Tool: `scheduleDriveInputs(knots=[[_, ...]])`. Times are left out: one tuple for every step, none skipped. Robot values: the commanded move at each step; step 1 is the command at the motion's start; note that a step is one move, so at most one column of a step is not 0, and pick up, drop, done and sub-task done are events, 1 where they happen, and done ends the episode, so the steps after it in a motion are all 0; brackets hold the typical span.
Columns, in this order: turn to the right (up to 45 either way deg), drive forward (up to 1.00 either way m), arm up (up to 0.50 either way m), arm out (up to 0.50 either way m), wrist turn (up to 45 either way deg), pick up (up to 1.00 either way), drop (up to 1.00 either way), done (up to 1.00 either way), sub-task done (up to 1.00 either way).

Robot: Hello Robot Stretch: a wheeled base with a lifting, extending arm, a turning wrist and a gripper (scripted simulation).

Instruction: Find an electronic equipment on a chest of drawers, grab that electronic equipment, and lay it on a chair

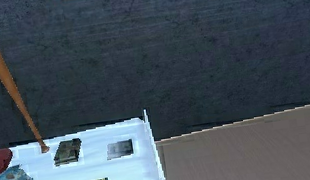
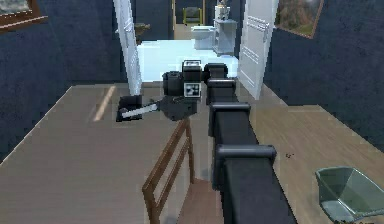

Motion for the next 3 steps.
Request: scheduleDriveInputs(knots=[[0.0,0.00,0.00,0.00,45.0,0.00,0.00,0.00,0.00],[0.0,0.00,0.00,0.00,36.0,0.00,0.00,0.00,0.00],[0.0,0.00,-0.30,0.00,0.0,0.00,0.00,0.00,0.00]])
